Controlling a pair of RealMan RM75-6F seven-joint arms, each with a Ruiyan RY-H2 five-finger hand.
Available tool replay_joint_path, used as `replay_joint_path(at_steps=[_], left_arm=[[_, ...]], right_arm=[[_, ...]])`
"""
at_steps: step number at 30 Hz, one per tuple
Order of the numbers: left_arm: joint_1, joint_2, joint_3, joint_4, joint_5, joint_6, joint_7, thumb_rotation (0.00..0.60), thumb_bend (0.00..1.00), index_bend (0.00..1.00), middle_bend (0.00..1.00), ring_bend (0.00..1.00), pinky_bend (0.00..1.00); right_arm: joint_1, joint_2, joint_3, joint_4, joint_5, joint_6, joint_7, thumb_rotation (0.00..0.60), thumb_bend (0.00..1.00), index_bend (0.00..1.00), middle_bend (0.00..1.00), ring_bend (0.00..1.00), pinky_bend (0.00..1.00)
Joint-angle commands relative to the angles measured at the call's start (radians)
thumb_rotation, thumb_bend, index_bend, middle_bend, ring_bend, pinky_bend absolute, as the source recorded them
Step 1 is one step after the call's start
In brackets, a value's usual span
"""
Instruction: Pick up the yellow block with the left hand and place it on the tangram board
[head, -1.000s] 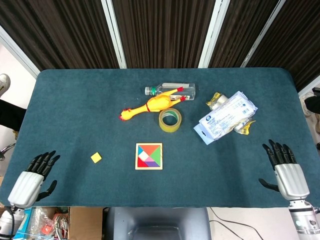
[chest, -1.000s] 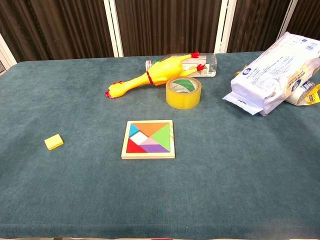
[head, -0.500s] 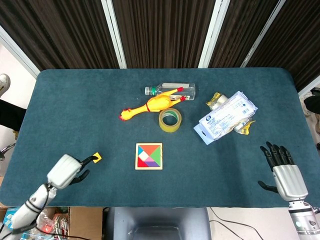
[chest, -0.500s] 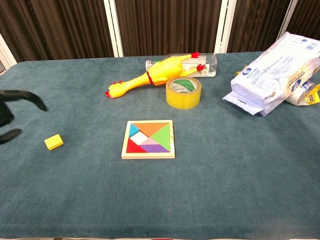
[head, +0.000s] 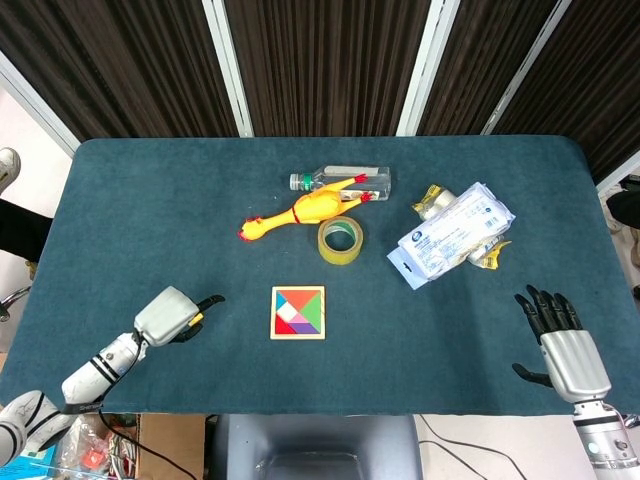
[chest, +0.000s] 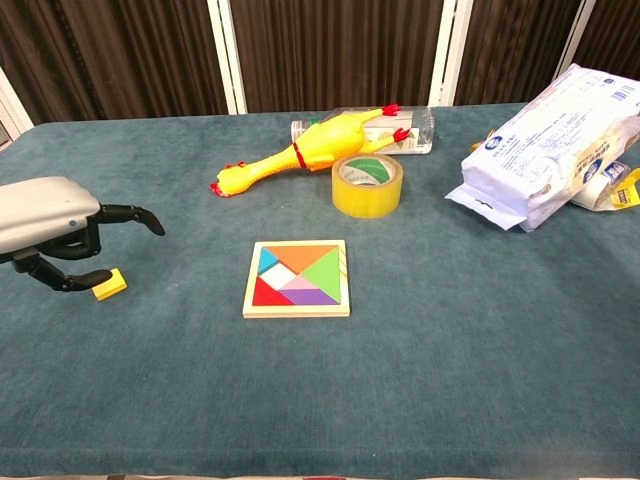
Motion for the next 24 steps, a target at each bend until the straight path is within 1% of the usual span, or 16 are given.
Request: replay_joint_path(at_steps=[1,12,19,24], left_arm=[[-0.008,-0.02,0.011,0.034,-0.013,-0.008,0.013,0.6,0.38,0.22,1.0,1.0,1.0],[-0.014,-0.054,0.056,0.115,-0.041,-0.027,0.015,0.6,0.38,0.22,1.0,1.0,1.0],[-0.011,-0.085,0.08,0.178,-0.043,-0.012,0.01,0.6,0.38,0.28,1.0,1.0,1.0],[-0.013,-0.102,0.093,0.21,-0.048,-0.01,-0.007,0.6,0.38,0.3,1.0,1.0,1.0]], right_arm=[[0.0,0.001,0.001,0.0,0.0,0.0,0.003,0.6,0.16,0.0,0.0,0.0,0.0],[0.0,-0.002,-0.002,0.003,-0.007,0.004,0.011,0.6,0.16,0.0,0.0,0.0,0.0],[-0.001,-0.002,-0.002,0.002,-0.01,0.008,0.014,0.6,0.16,0.0,0.0,0.0,0.0],[-0.001,0.0,-0.002,0.002,-0.01,0.008,0.017,0.6,0.16,0.0,0.0,0.0,0.0]])
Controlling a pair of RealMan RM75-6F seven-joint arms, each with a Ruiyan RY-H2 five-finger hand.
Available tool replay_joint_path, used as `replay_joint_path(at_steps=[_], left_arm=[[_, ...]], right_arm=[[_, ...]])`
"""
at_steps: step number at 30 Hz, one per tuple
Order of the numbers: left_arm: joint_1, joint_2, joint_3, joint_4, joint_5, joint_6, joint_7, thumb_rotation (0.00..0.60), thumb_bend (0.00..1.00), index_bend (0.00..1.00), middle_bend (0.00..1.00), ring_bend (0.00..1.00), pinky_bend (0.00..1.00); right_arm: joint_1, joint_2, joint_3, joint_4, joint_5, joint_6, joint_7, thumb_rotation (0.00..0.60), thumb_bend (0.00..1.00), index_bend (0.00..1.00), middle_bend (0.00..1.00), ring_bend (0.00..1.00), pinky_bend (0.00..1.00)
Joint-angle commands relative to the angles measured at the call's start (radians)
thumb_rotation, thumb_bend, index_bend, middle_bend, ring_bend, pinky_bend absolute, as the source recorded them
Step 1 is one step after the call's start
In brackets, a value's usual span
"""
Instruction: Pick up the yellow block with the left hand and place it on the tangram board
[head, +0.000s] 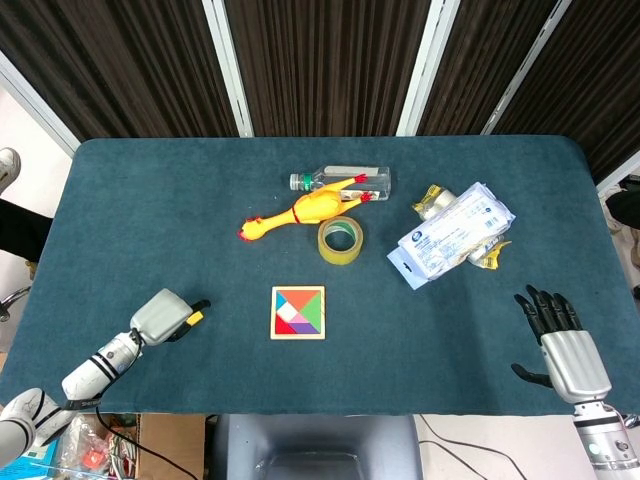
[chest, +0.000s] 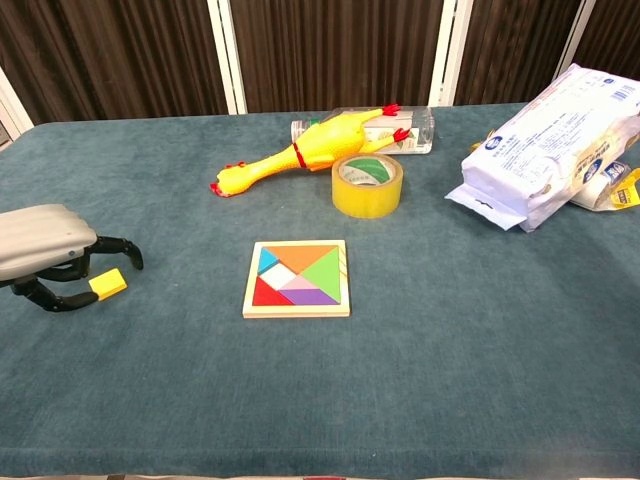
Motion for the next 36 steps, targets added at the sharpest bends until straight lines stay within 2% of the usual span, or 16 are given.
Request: replay_joint_path(at_steps=[1,15,30,36], left_arm=[[-0.002,-0.009,0.007,0.014,-0.002,0.003,-0.009,0.6,0.38,0.3,1.0,1.0,1.0],[-0.009,-0.016,0.023,0.033,-0.015,0.023,-0.029,0.6,0.38,0.33,1.0,1.0,1.0],[-0.016,-0.018,0.029,0.035,-0.04,-0.001,-0.017,0.6,0.38,0.34,1.0,1.0,1.0],[-0.018,-0.024,0.031,0.043,-0.044,-0.002,-0.008,0.6,0.37,0.44,1.0,1.0,1.0]], right_arm=[[0.0,0.001,0.0,-0.001,0.0,0.0,0.001,0.6,0.16,0.0,0.0,0.0,0.0],[0.0,0.001,-0.001,-0.002,0.001,-0.004,-0.008,0.6,0.16,0.0,0.0,0.0,0.0],[0.0,-0.001,0.0,-0.003,0.003,-0.001,-0.01,0.6,0.16,0.0,0.0,0.0,0.0],[0.0,0.0,-0.001,-0.003,0.002,-0.002,-0.009,0.6,0.16,0.0,0.0,0.0,0.0]])
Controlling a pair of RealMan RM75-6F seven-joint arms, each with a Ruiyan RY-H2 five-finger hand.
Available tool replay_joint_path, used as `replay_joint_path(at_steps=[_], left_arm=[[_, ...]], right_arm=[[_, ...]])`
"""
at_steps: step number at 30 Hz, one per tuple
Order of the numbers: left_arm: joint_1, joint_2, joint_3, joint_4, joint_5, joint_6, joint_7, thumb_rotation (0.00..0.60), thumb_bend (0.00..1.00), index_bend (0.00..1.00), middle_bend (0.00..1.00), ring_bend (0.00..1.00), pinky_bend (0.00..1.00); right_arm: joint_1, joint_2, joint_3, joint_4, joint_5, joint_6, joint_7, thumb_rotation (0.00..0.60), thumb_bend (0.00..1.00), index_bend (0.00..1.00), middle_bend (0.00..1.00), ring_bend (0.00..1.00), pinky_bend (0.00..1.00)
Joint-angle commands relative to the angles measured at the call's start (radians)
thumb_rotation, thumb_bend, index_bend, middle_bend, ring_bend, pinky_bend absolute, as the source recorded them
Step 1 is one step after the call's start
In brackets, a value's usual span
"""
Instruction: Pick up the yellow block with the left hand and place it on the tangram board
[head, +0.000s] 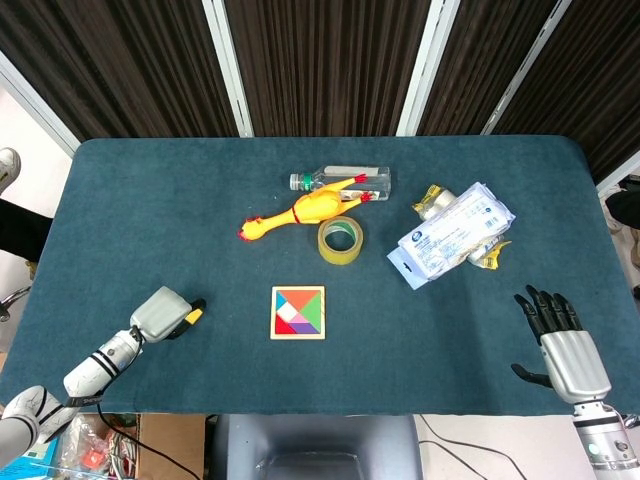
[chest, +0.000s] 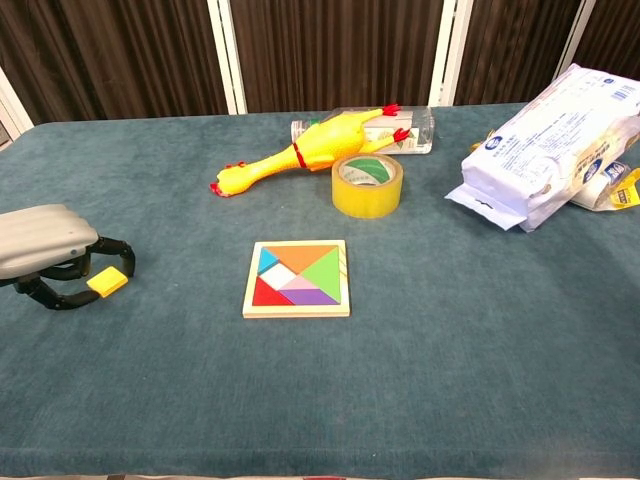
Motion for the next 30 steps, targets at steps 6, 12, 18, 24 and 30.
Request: replay_joint_path(at_steps=[6,12,18,24,30], left_arm=[[0.001,-0.006,-0.001,0.011,-0.006,0.006,0.005,0.6,0.37,0.55,1.0,1.0,1.0],[0.003,0.014,-0.009,-0.024,-0.001,0.055,0.012,0.6,0.37,0.57,1.0,1.0,1.0],[0.001,0.066,-0.028,-0.169,-0.005,0.083,0.1,0.6,0.36,0.57,1.0,1.0,1.0],[-0.03,0.126,-0.083,-0.406,-0.055,0.032,0.238,0.6,0.36,0.58,1.0,1.0,1.0],[-0.076,0.135,-0.162,-0.601,-0.168,-0.075,0.319,0.6,0.37,0.57,1.0,1.0,1.0]], right_arm=[[0.0,0.0,-0.001,0.0,0.0,-0.001,-0.002,0.6,0.16,0.0,0.0,0.0,0.0],[0.001,0.001,-0.002,-0.001,-0.002,-0.004,-0.004,0.6,0.16,0.0,0.0,0.0,0.0],[0.005,0.002,-0.007,-0.002,-0.008,-0.011,-0.004,0.6,0.16,0.0,0.0,0.0,0.0],[0.01,0.007,-0.015,-0.006,-0.022,-0.02,0.006,0.6,0.16,0.0,0.0,0.0,0.0],[0.012,0.02,-0.026,-0.005,-0.046,-0.018,0.037,0.6,0.16,0.0,0.0,0.0,0.0]])
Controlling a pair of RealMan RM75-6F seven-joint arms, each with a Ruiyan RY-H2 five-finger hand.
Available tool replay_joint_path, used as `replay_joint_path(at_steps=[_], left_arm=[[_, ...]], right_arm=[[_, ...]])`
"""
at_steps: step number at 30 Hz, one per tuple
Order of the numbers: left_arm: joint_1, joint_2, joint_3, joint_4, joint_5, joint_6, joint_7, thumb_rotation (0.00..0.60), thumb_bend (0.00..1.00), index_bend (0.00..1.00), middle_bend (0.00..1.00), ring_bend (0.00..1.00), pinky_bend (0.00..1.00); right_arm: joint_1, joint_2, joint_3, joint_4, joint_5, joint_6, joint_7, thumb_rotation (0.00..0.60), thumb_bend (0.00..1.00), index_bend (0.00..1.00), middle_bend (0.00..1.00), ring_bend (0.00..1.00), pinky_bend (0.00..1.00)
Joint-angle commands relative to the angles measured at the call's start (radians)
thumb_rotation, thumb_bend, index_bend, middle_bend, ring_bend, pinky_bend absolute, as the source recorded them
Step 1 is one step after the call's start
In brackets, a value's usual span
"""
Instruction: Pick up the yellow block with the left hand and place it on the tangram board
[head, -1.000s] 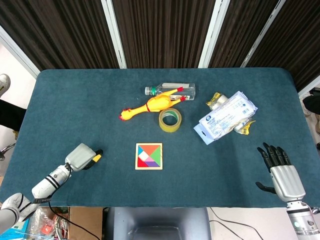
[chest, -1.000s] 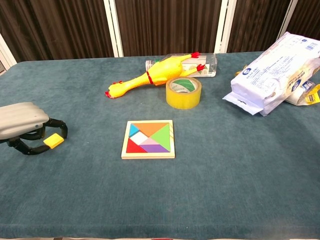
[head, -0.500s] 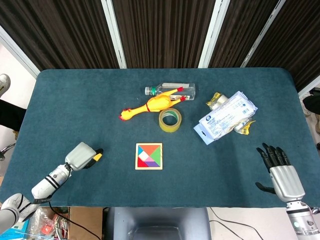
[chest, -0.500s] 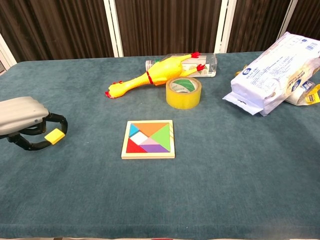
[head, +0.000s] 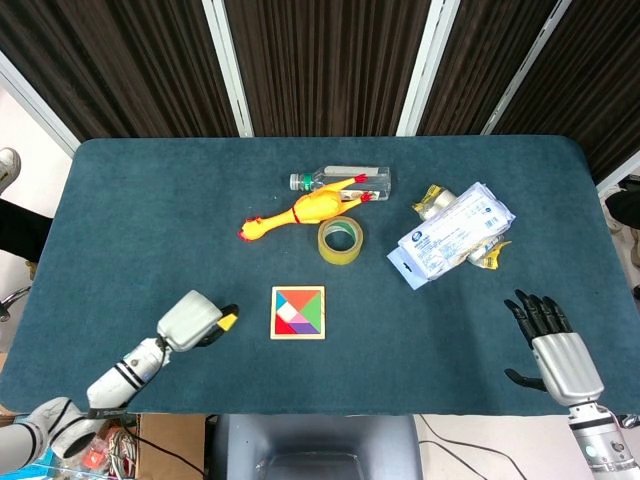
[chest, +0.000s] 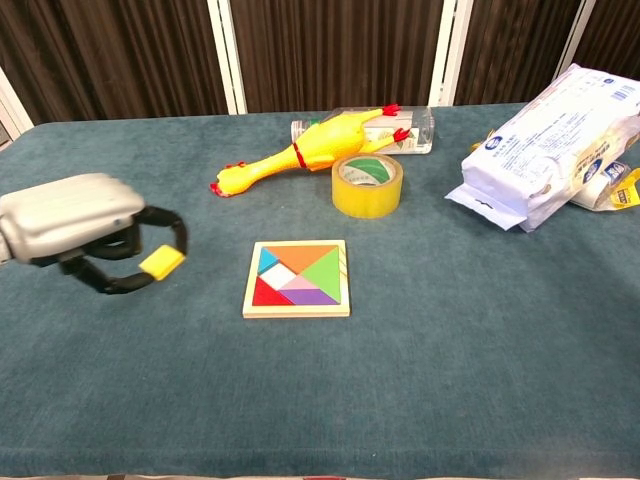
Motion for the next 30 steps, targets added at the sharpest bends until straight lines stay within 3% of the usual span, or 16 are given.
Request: replay_joint_path(at_steps=[1,5,7,10,17,30], left_arm=[[-0.046,0.006,-0.078,-0.113,-0.103,-0.088,0.092,0.6,0.37,0.57,1.0,1.0,1.0],[-0.054,-0.006,-0.095,-0.121,-0.131,-0.105,0.122,0.6,0.37,0.57,1.0,1.0,1.0],[-0.089,-0.063,-0.142,-0.109,-0.197,-0.153,0.175,0.6,0.37,0.57,1.0,1.0,1.0],[-0.109,-0.105,-0.166,-0.101,-0.257,-0.183,0.24,0.6,0.37,0.57,1.0,1.0,1.0],[-0.135,-0.176,-0.173,-0.052,-0.317,-0.208,0.332,0.6,0.37,0.56,1.0,1.0,1.0],[-0.16,-0.247,-0.164,0.021,-0.355,-0.224,0.376,0.6,0.37,0.56,1.0,1.0,1.0]], right_arm=[[0.001,0.01,-0.006,0.0,-0.011,0.003,0.02,0.6,0.16,0.0,0.0,0.0,0.0],[0.001,0.014,-0.007,0.001,-0.014,0.003,0.031,0.6,0.16,0.0,0.0,0.0,0.0],[-0.001,0.028,-0.009,0.002,-0.019,0.011,0.061,0.6,0.16,0.0,0.0,0.0,0.0],[-0.002,0.039,-0.012,0.006,-0.03,0.019,0.087,0.6,0.16,0.0,0.0,0.0,0.0],[-0.002,0.05,-0.015,0.014,-0.035,0.021,0.118,0.6,0.16,0.0,0.0,0.0,0.0],[-0.009,0.066,-0.015,0.02,-0.041,0.042,0.161,0.6,0.16,0.0,0.0,0.0,0.0]])
